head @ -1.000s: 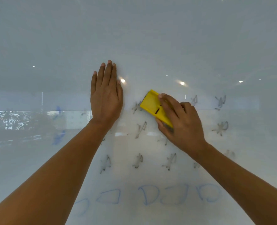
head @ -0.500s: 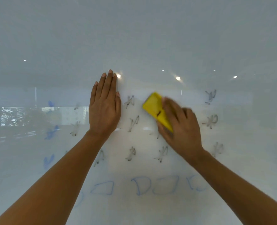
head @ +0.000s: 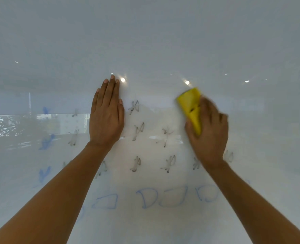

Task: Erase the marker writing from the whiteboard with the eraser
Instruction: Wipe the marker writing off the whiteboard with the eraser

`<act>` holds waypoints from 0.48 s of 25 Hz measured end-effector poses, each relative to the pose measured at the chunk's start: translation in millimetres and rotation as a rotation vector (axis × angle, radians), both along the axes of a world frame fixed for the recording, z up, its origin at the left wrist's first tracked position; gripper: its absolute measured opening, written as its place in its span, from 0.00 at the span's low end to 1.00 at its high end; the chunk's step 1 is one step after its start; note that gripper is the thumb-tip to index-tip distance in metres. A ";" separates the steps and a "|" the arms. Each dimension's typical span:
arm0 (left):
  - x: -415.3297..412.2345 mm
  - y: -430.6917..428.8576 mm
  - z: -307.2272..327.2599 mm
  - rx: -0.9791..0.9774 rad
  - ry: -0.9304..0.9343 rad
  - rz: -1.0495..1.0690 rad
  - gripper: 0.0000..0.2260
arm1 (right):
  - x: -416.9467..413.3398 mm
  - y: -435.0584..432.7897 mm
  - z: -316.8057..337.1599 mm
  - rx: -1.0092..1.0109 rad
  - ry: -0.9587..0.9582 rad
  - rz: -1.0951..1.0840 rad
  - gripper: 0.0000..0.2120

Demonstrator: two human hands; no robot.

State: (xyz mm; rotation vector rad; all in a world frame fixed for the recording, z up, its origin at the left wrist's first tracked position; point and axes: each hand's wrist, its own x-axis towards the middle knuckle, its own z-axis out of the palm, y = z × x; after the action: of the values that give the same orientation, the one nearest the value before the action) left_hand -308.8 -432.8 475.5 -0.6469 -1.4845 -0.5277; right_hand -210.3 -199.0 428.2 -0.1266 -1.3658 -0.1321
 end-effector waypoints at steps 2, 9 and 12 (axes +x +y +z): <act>0.7 -0.3 0.1 -0.001 0.000 0.000 0.22 | 2.6 9.2 -30.7 0.207 -0.093 -0.021 0.25; -0.1 -0.4 -0.1 -0.010 0.003 0.007 0.22 | 24.9 61.5 27.8 -0.435 0.168 -0.009 0.27; -0.8 -0.2 -0.8 -0.006 0.003 -0.001 0.22 | 13.2 31.8 8.3 -0.244 0.068 0.038 0.28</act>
State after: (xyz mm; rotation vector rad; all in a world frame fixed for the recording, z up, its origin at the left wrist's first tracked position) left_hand -309.7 -433.0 474.7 -0.6525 -1.4835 -0.5227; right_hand -197.1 -167.2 436.5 -0.3067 -1.3115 0.0713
